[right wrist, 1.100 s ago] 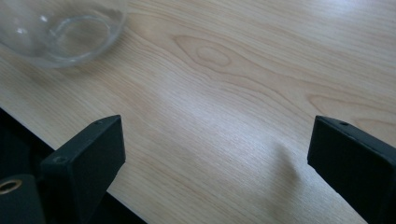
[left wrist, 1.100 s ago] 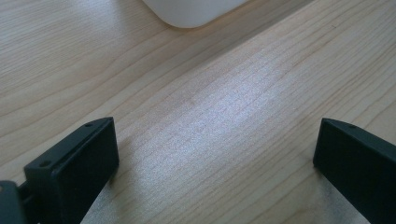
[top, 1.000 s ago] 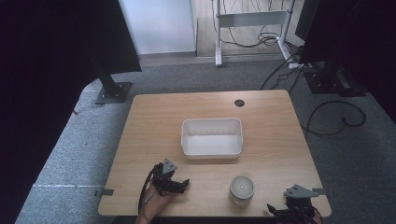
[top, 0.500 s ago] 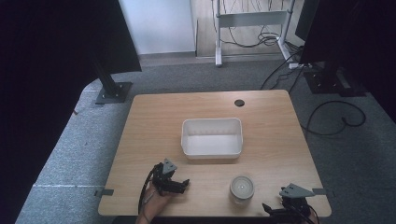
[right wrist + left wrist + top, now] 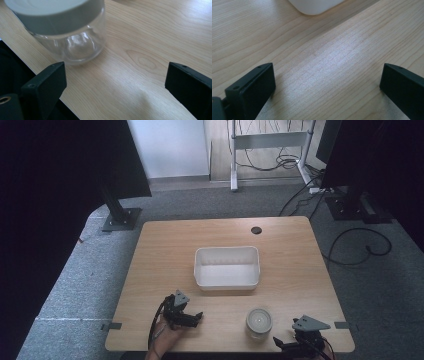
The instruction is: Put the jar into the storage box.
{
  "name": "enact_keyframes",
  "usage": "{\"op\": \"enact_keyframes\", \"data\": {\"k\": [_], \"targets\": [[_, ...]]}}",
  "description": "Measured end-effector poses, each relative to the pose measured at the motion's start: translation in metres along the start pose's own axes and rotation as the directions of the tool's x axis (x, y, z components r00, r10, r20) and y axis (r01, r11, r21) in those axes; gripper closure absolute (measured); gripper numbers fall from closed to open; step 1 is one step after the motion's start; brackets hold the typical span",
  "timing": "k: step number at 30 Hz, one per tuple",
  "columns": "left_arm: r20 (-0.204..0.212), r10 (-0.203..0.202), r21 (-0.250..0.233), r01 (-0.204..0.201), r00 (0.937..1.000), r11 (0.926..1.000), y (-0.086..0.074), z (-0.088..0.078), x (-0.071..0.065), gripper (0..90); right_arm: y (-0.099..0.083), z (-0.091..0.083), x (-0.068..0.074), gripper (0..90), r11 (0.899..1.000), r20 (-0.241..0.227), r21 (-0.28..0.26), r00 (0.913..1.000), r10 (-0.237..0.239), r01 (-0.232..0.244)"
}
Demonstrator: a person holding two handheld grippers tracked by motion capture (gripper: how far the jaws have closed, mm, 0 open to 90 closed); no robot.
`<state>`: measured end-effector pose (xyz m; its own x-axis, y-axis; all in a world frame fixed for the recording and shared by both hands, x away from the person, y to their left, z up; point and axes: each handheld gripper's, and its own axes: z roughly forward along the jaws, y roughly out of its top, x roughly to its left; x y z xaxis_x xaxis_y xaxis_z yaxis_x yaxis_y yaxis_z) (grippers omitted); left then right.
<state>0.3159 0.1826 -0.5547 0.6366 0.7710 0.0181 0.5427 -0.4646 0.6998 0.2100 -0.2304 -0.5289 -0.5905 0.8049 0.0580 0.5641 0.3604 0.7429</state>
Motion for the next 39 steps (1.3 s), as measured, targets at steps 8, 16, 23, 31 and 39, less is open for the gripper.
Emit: {"op": "enact_keyframes", "data": {"k": [8,16,23,31,39], "targets": [[0.0,0.0,0.0,0.0,1.0,1.0,0.0,0.0,0.0,0.0,0.006,0.004,0.008,2.3,1.0,-0.027,-0.018,0.9993,-0.025,0.024],[0.0,0.0,0.0,0.0,1.0,1.0,0.0,0.0,0.0,0.0,0.012,0.008,0.018,2.1,0.998,-0.052,-0.029,0.997,-0.057,0.056],[0.0,0.0,0.0,0.0,1.0,1.0,0.0,0.0,0.0,0.0,0.018,0.018,0.026,1.8,0.996,-0.07,-0.029,0.9942,-0.081,0.08],[0.0,0.0,0.0,0.0,1.0,1.0,0.0,0.0,0.0,0.0,0.024,0.024,0.031,1.8,0.994,-0.076,-0.03,0.9916,-0.104,0.102],[0.0,0.0,0.0,0.0,1.0,1.0,0.0,0.0,0.0,0.0,0.029,0.032,0.035,1.9,0.993,-0.076,-0.028,0.9899,-0.12,0.118]]}}
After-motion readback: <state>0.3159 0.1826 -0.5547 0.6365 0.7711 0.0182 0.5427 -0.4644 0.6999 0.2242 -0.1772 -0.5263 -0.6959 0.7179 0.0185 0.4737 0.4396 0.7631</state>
